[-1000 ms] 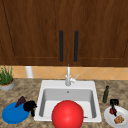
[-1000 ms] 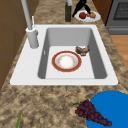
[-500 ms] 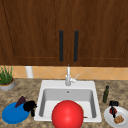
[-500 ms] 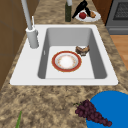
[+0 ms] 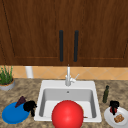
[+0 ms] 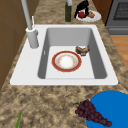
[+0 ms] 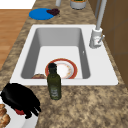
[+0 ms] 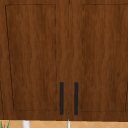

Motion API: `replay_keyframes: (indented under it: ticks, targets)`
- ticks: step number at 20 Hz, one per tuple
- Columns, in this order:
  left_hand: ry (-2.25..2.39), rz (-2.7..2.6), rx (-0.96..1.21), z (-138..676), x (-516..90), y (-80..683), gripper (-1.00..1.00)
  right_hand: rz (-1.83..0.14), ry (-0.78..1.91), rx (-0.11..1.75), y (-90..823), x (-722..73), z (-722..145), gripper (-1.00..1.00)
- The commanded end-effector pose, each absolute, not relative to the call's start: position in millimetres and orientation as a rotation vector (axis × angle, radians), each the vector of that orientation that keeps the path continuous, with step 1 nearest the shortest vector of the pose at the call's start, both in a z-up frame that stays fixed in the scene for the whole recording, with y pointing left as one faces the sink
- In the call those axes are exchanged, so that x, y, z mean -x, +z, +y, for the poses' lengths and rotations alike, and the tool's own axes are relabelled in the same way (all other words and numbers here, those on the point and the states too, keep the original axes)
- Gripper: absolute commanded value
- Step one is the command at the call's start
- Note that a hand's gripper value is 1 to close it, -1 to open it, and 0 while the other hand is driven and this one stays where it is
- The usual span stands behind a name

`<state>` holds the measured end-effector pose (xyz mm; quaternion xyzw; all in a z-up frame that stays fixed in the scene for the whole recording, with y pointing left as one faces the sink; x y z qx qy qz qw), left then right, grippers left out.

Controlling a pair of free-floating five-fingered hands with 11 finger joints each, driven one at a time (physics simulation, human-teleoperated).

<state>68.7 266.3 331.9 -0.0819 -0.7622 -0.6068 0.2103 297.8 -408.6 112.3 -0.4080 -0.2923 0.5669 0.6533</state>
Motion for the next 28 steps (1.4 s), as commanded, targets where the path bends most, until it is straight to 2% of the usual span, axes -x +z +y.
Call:
replay_keyframes:
  ticks: [1,9,19,28]
  targets:
    - [-1.687,-2.119,0.228,266.3,-68.7,331.9,0.0,-0.684,1.248,0.91,102.0,-285.8,-408.6,1.0]
    - [-1.687,-2.119,0.228,266.3,-68.7,331.9,0.0,-0.784,1.189,0.992,127.0,-295.7,-409.1,1.0]
    - [-1.687,-2.119,0.228,266.3,-68.7,331.9,0.0,-0.764,1.203,0.997,176.8,-301.3,-404.1,1.0]
    - [-1.687,-2.119,0.228,266.3,-68.7,331.9,0.0,-0.738,1.208,0.997,224.6,-296.5,-350.2,1.0]
